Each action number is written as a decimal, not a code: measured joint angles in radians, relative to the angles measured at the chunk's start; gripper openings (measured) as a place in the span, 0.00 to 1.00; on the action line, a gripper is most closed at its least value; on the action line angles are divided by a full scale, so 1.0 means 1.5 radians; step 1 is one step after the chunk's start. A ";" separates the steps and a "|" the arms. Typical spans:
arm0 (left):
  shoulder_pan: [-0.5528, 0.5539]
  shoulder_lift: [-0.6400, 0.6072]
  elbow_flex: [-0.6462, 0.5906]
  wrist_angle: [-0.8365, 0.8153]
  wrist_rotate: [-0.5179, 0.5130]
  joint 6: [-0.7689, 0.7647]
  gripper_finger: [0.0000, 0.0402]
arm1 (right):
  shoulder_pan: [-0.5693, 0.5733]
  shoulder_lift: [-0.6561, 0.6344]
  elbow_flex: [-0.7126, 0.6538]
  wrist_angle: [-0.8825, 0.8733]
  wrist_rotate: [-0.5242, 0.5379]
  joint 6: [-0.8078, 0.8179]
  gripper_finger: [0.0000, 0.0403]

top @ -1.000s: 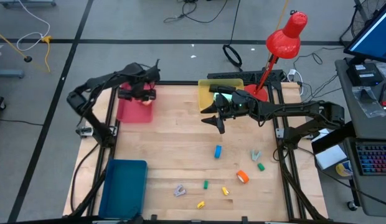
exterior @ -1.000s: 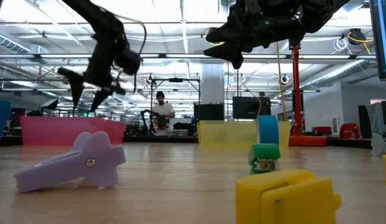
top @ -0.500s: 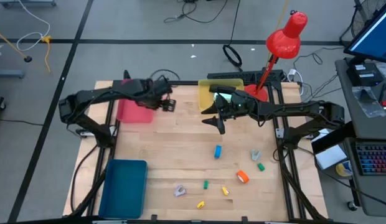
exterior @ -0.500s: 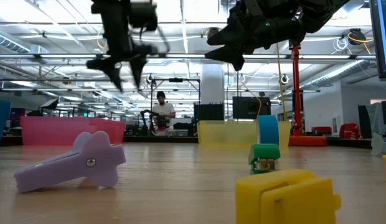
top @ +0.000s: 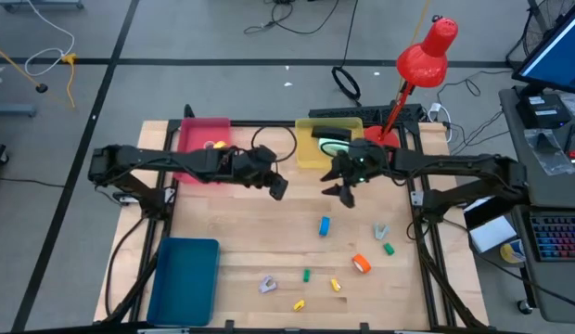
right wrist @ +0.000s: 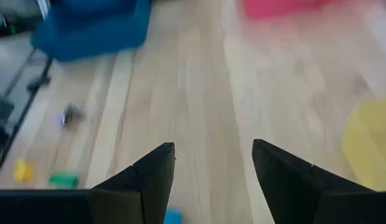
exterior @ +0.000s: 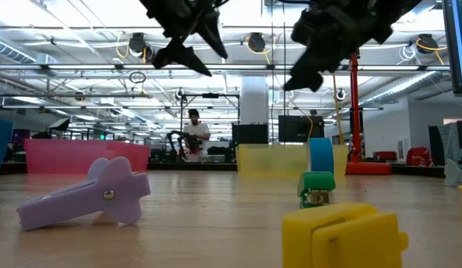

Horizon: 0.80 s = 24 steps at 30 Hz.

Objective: Pick and place Stapler, Stapler remover, tape
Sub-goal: Put the orange tape into the pink bin

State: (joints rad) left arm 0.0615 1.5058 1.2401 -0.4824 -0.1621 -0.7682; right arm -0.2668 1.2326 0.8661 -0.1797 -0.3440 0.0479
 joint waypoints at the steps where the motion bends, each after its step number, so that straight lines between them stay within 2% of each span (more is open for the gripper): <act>1: -0.007 0.000 0.000 0.011 -0.007 0.000 0.56 | 0.000 -0.013 0.000 -0.029 0.000 -0.007 0.52; 7: -0.039 0.000 0.000 0.029 -0.034 0.001 0.56 | 0.000 -0.088 0.000 -0.199 -0.001 -0.028 0.52; 11: -0.055 0.000 0.000 0.033 -0.072 0.006 0.56 | 0.000 -0.136 0.000 -0.317 -0.005 -0.003 0.52; 20: -0.072 0.000 0.000 0.050 -0.137 0.077 0.56 | 0.013 -0.220 0.000 -0.487 -0.151 0.171 0.52; 24: -0.071 0.000 0.000 0.053 -0.137 0.103 0.56 | 0.050 -0.248 0.000 -0.522 -0.157 0.224 0.52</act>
State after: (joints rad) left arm -0.0450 1.5055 1.2396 -0.4033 -0.3676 -0.6140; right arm -0.1912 0.8605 0.8661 -0.9629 -0.5800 0.3832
